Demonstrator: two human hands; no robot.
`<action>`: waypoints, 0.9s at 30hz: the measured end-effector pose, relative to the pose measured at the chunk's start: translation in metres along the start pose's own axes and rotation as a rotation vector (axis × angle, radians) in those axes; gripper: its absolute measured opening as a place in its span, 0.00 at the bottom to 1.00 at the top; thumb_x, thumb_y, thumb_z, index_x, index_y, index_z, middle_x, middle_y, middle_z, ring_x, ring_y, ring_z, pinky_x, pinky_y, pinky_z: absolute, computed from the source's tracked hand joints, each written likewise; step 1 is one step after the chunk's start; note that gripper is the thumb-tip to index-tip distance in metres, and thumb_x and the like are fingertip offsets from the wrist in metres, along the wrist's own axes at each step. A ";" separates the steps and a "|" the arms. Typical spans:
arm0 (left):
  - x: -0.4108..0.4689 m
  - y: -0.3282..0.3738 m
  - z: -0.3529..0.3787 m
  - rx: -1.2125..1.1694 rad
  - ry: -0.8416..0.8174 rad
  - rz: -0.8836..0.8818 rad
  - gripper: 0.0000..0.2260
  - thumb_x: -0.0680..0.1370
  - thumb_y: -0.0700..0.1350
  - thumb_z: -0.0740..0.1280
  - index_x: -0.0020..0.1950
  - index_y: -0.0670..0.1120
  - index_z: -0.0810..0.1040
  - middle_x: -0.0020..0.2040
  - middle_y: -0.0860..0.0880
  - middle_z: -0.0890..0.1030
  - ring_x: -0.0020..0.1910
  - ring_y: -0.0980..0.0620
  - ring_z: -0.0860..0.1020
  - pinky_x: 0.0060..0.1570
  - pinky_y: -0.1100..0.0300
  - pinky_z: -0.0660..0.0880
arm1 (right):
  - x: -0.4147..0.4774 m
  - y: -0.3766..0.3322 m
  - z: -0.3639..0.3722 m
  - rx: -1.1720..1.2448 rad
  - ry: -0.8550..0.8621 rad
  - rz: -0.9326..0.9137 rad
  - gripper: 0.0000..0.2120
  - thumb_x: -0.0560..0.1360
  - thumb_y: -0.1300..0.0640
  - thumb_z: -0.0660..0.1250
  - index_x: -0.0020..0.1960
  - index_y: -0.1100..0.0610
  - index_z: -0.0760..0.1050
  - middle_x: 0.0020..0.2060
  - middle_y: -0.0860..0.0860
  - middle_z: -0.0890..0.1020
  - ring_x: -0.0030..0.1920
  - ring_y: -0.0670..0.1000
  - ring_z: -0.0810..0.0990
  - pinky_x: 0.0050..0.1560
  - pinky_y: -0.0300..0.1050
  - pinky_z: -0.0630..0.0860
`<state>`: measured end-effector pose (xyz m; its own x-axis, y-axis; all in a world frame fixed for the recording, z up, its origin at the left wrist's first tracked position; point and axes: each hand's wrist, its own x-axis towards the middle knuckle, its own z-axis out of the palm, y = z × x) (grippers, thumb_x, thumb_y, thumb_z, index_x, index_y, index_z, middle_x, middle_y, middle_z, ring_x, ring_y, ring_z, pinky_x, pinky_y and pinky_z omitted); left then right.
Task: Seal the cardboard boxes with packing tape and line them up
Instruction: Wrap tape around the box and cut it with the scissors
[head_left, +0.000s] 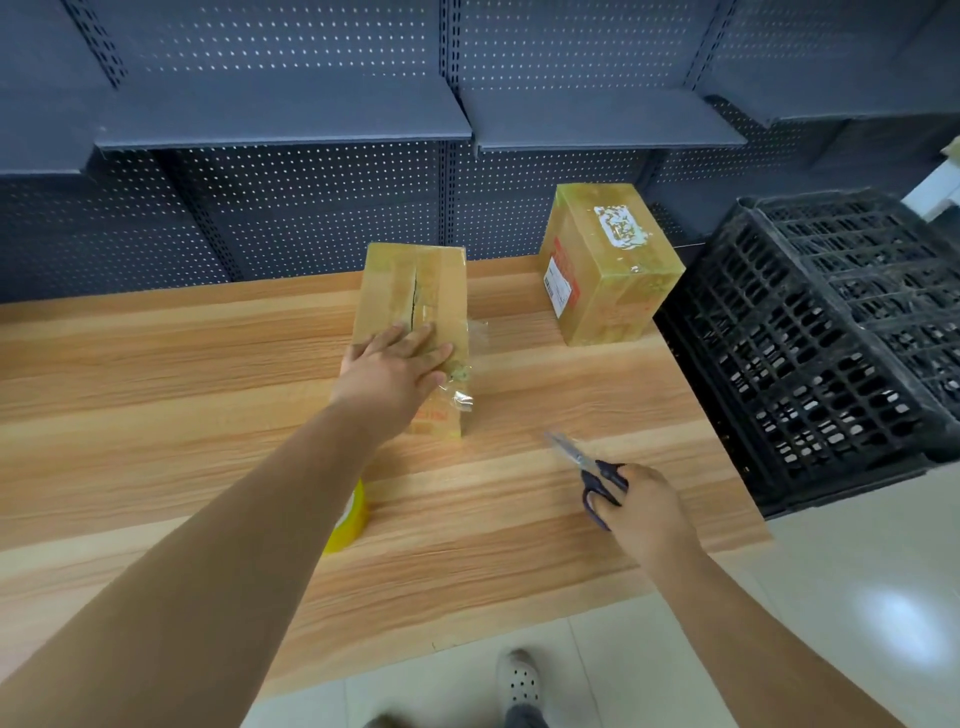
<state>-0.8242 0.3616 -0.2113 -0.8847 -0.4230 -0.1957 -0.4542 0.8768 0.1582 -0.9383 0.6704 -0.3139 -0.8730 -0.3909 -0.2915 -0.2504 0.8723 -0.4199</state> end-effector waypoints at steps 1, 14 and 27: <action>0.001 0.003 0.002 -0.002 0.018 -0.018 0.20 0.83 0.60 0.48 0.76 0.67 0.56 0.79 0.61 0.50 0.78 0.53 0.48 0.73 0.48 0.50 | 0.006 0.006 -0.001 0.068 0.024 0.050 0.10 0.74 0.48 0.71 0.50 0.52 0.74 0.46 0.50 0.80 0.43 0.52 0.79 0.39 0.43 0.72; 0.011 0.005 0.009 -0.012 0.064 -0.068 0.20 0.81 0.63 0.47 0.75 0.69 0.56 0.79 0.63 0.51 0.77 0.54 0.50 0.70 0.49 0.53 | 0.042 -0.041 -0.035 -0.185 -0.011 0.082 0.23 0.79 0.43 0.63 0.66 0.58 0.74 0.60 0.54 0.75 0.46 0.54 0.79 0.41 0.43 0.73; 0.012 0.003 0.009 -0.044 0.077 -0.063 0.20 0.82 0.63 0.50 0.74 0.69 0.59 0.78 0.64 0.51 0.77 0.54 0.50 0.69 0.50 0.52 | 0.014 -0.186 0.027 1.507 -0.451 0.305 0.04 0.76 0.59 0.70 0.50 0.55 0.78 0.45 0.49 0.85 0.52 0.50 0.82 0.50 0.43 0.74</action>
<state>-0.8357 0.3614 -0.2221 -0.8591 -0.4946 -0.1320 -0.5116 0.8377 0.1909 -0.8924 0.4952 -0.2629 -0.5532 -0.5533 -0.6227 0.7624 -0.0351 -0.6462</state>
